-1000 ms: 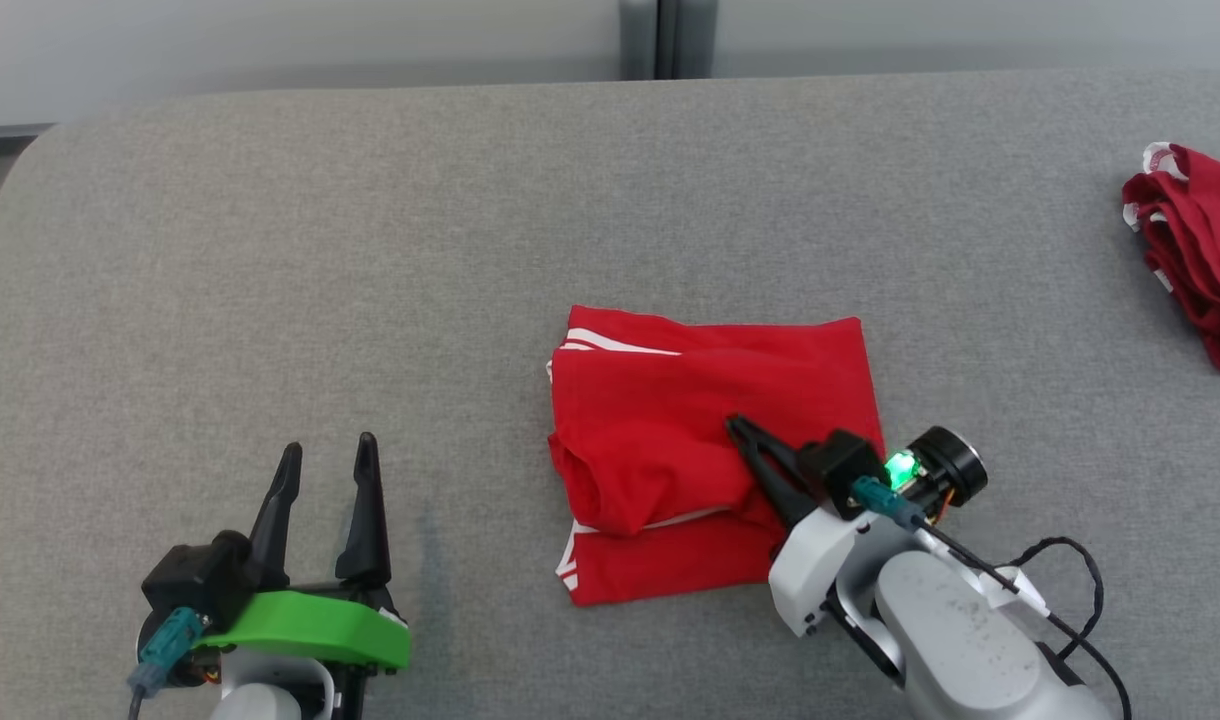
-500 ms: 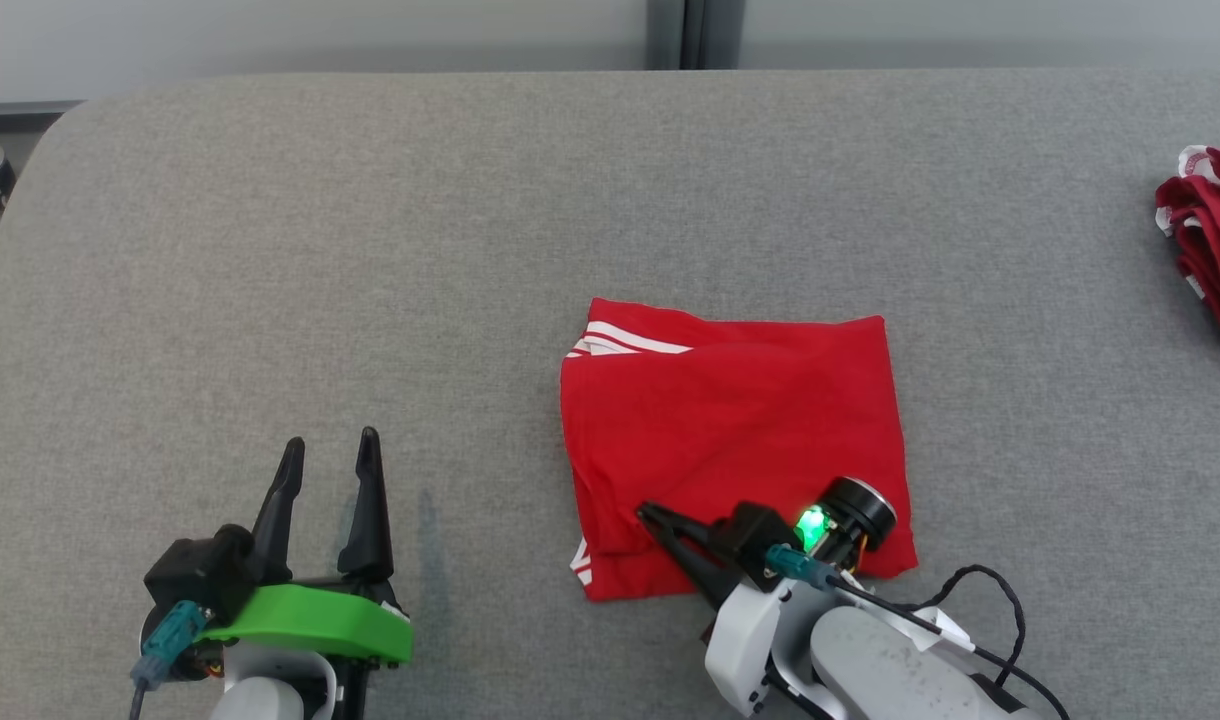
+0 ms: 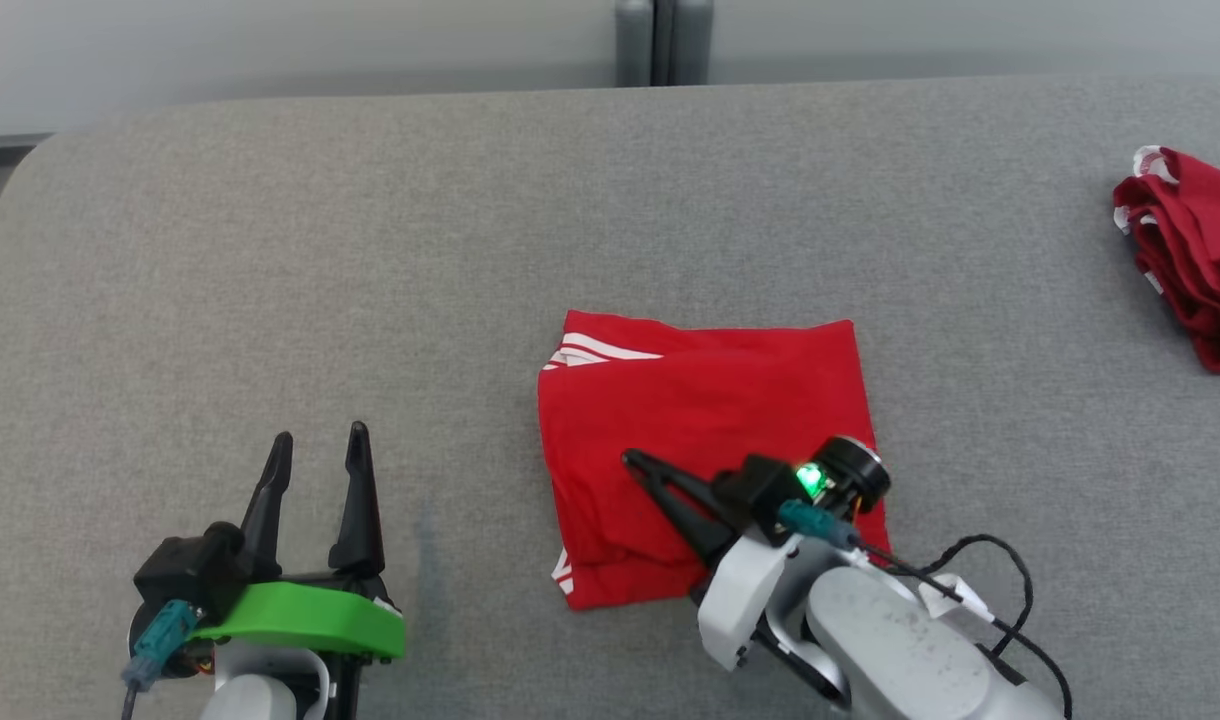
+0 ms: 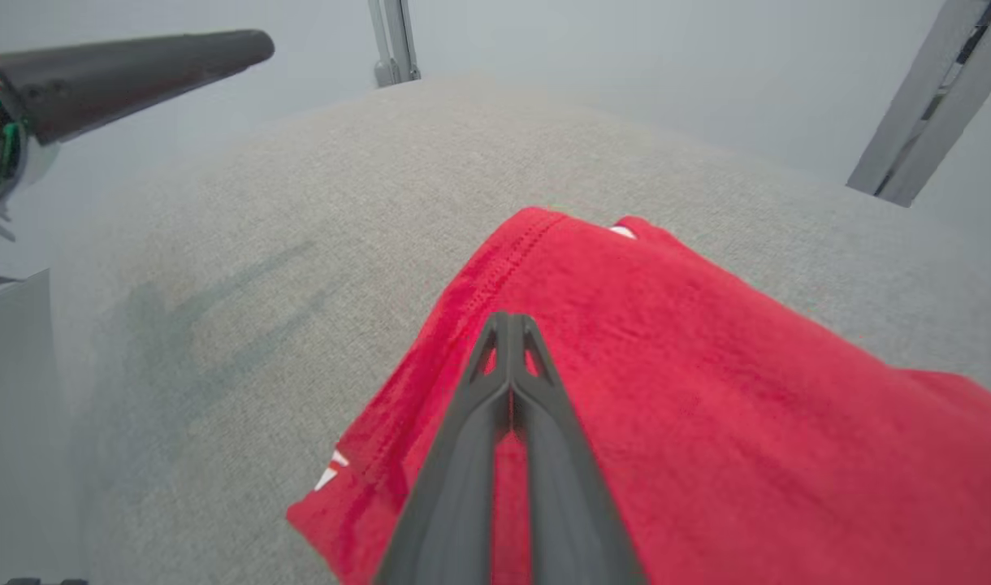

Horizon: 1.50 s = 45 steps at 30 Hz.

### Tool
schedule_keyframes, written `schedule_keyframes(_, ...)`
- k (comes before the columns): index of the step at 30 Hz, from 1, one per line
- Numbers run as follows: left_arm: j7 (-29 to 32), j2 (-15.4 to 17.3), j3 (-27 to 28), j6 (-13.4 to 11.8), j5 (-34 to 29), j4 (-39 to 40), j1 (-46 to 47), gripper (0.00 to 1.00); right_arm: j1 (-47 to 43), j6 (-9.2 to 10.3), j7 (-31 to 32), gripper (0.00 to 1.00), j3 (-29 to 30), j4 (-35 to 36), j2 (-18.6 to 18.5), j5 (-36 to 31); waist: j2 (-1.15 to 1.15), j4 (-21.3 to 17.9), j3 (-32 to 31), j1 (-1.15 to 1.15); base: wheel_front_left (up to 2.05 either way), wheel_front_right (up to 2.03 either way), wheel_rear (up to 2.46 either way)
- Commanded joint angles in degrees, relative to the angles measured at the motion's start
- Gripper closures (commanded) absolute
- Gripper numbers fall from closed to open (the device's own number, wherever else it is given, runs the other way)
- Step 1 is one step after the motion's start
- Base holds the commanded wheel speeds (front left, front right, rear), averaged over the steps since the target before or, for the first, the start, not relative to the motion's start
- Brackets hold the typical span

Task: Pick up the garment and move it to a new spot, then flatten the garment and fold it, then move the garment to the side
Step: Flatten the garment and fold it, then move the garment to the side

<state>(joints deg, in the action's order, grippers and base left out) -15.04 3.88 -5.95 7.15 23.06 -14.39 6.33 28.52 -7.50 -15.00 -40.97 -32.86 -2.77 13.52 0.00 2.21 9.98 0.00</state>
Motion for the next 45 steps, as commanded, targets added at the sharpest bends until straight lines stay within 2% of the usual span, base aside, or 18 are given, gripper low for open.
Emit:
schedule_keyframes(1,-0.16,-0.23,0.14,0.41,-0.68,0.58,-0.31,0.0,-1.49,0.03,-0.24,0.72,2.29,1.25,-0.25,-0.1,0.0,-1.22,-1.34,0.0,0.0,0.0,0.0)
schedule_keyframes(3,-0.16,-0.34,0.08,0.32,-1.0,0.93,-0.88,0.0,-2.69,0.03,-0.24,0.42,6.01,3.2,-0.27,-0.26,0.0,-2.07,-2.31,0.0,0.0,0.0,0.0)
schedule_keyframes(4,-0.16,-0.35,0.0,0.32,-1.23,1.05,-1.29,0.0,-3.47,0.03,-0.24,0.03,8.21,4.27,-0.23,-0.07,0.0,-2.51,-2.83,0.0,0.0,0.0,0.0)
schedule_keyframes(5,-0.16,-0.36,0.0,0.32,-1.29,1.15,-1.54,0.0,-4.09,0.03,-0.24,0.0,10.28,5.06,-0.26,0.13,0.0,-2.9,-3.28,0.0,0.0,0.0,0.0)
schedule_keyframes(14,-0.16,-0.71,0.04,-0.16,-2.83,0.2,-4.49,0.0,-10.86,0.03,-0.24,0.0,25.19,9.85,-0.22,-2.08,0.0,-5.58,-7.4,0.0,0.0,0.0,0.0)
schedule_keyframes(16,-0.15,-0.72,1.08,-1.05,-2.43,0.52,-5.46,0.0,-12.59,0.03,-0.24,0.0,27.52,10.53,-0.21,-2.81,0.0,-5.97,-8.16,0.0,0.0,0.0,0.0)
schedule_keyframes(24,-0.16,-0.88,2.2,-1.91,-3.02,1.91,-9.98,0.0,-19.62,0.03,-0.24,0.0,35.53,13.83,-0.22,-3.9,0.0,-5.78,-9.82,0.0,0.0,0.0,0.0)
schedule_keyframes(31,-0.16,-0.94,2.62,-2.09,-3.1,2.43,-12.03,0.0,-23.13,0.03,-0.24,0.0,37.76,15.22,-0.22,-3.35,0.0,-5.63,-9.97,0.0,0.0,0.0,0.0)
schedule_keyframes(45,-0.16,-0.95,2.08,-1.81,-2.31,1.72,-10.95,0.0,-22.88,0.03,-0.24,0.0,38.84,14.88,-0.23,-3.86,0.0,-5.52,-9.79,0.0,0.0,0.0,0.0)
